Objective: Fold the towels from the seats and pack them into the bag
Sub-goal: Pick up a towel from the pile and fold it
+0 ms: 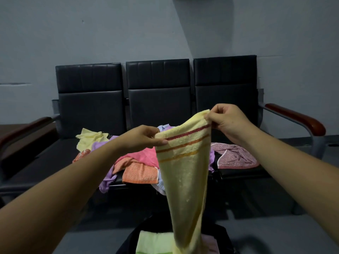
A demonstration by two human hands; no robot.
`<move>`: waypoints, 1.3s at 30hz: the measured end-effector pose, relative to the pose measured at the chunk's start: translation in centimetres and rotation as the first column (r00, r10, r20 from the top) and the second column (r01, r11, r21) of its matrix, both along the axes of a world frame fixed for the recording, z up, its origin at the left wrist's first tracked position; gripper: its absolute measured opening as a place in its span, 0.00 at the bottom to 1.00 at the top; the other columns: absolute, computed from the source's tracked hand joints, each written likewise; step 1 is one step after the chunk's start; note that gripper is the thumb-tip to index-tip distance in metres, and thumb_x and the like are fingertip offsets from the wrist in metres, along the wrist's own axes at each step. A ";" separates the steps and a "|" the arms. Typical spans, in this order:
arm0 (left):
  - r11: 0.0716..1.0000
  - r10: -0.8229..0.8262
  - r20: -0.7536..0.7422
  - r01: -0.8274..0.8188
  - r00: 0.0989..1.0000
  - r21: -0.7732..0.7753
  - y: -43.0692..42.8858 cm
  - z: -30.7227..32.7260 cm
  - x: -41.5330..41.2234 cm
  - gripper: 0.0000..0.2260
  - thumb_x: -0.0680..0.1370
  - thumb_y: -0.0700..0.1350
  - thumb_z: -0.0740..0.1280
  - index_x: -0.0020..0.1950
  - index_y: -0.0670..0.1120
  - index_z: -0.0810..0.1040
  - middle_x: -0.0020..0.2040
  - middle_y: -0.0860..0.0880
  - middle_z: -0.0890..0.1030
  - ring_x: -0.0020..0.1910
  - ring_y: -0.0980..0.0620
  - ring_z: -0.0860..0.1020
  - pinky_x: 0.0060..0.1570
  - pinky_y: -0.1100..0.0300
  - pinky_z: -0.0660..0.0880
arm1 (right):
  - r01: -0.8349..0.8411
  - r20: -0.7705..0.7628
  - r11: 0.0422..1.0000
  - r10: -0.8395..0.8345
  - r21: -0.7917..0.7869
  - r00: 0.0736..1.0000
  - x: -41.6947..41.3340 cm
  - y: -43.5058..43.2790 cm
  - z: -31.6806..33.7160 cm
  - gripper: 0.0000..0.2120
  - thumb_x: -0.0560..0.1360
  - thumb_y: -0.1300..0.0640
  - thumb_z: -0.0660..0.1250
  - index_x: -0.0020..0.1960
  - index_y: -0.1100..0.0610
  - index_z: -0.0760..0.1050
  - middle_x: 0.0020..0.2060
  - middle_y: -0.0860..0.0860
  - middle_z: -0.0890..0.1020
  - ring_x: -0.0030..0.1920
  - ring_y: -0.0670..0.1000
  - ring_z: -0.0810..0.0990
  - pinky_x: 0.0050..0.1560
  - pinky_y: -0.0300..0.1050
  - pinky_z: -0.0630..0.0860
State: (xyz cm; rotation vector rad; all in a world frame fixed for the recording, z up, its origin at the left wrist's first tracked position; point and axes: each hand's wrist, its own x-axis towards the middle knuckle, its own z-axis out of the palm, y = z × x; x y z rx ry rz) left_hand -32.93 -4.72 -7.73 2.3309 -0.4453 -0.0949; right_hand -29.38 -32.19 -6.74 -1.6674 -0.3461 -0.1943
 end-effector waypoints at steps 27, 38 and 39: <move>0.728 -0.121 0.140 -0.008 0.983 0.686 0.7 3.0 0.3 0.08 0.76 0.59 0.71 0.39 0.66 0.74 0.57 0.53 0.72 0.55 0.55 0.70 0.56 0.60 0.69 | 0.079 0.097 0.978 -0.061 -0.195 0.993 -1.0 1.0 -0.2 0.07 0.73 0.64 0.73 0.38 0.58 0.78 0.32 0.51 0.80 0.37 0.50 0.78 0.47 0.52 0.79; 0.935 0.355 0.565 -0.281 0.745 -0.217 -0.1 4.8 1.2 0.10 0.75 0.46 0.76 0.50 0.42 0.81 0.44 0.48 0.84 0.42 0.53 0.81 0.45 0.58 0.78 | 0.182 0.164 0.983 -0.174 -0.031 0.971 1.2 1.6 2.6 0.15 0.74 0.71 0.71 0.60 0.64 0.76 0.38 0.53 0.79 0.40 0.49 0.78 0.47 0.42 0.78; 0.921 0.374 0.567 -0.224 0.734 -0.318 -0.4 6.0 1.0 0.11 0.76 0.46 0.75 0.55 0.42 0.82 0.46 0.48 0.84 0.44 0.55 0.80 0.47 0.61 0.78 | 0.159 0.163 0.984 -0.170 0.074 0.972 1.2 1.6 3.9 0.16 0.74 0.71 0.71 0.61 0.66 0.77 0.39 0.54 0.80 0.40 0.49 0.79 0.48 0.41 0.79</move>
